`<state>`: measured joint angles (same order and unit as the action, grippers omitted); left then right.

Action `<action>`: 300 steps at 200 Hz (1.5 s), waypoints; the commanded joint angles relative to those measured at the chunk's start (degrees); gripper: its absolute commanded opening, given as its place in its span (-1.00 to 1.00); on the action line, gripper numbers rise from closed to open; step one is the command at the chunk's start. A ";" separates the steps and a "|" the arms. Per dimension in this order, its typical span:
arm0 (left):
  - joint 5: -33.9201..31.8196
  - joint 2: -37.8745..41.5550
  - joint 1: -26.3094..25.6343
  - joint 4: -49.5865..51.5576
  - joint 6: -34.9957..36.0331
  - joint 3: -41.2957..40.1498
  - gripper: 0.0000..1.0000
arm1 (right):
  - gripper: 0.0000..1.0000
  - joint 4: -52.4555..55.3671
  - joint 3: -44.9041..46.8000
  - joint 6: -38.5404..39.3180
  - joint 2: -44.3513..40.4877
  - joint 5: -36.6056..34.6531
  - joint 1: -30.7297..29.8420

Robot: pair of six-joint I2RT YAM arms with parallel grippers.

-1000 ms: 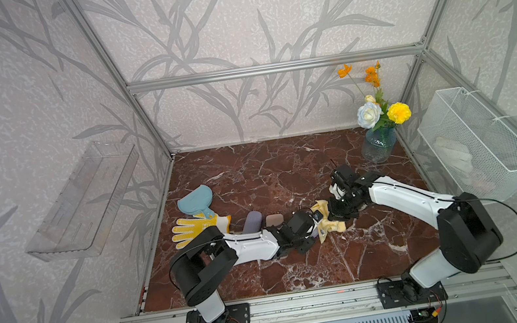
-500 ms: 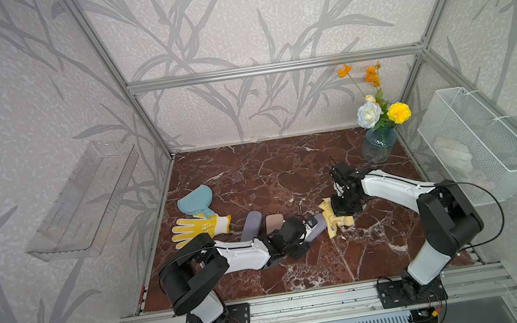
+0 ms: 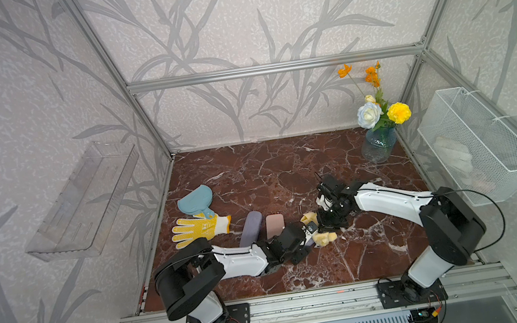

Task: Wipe the eyeglass case
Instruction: Wipe the dirt from the eyeglass case.

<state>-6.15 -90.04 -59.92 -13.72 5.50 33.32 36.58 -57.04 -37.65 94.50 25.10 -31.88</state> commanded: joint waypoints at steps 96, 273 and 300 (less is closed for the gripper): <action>-4.02 0.29 -2.02 -1.68 0.86 0.37 -0.58 | -1.00 2.31 -2.86 -3.28 -3.31 -2.60 -4.34; -8.30 -1.53 -4.14 -0.99 1.01 1.47 -0.58 | -1.00 -7.07 1.29 -8.28 -4.55 4.19 -4.14; -8.61 -1.71 -4.58 -0.53 1.35 1.75 -0.58 | -1.00 -4.88 3.40 -3.63 -2.04 3.33 3.24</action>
<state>-13.30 -90.96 -63.96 -14.20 6.07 33.71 33.95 -55.44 -39.94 90.85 23.68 -35.16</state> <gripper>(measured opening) 0.604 0.111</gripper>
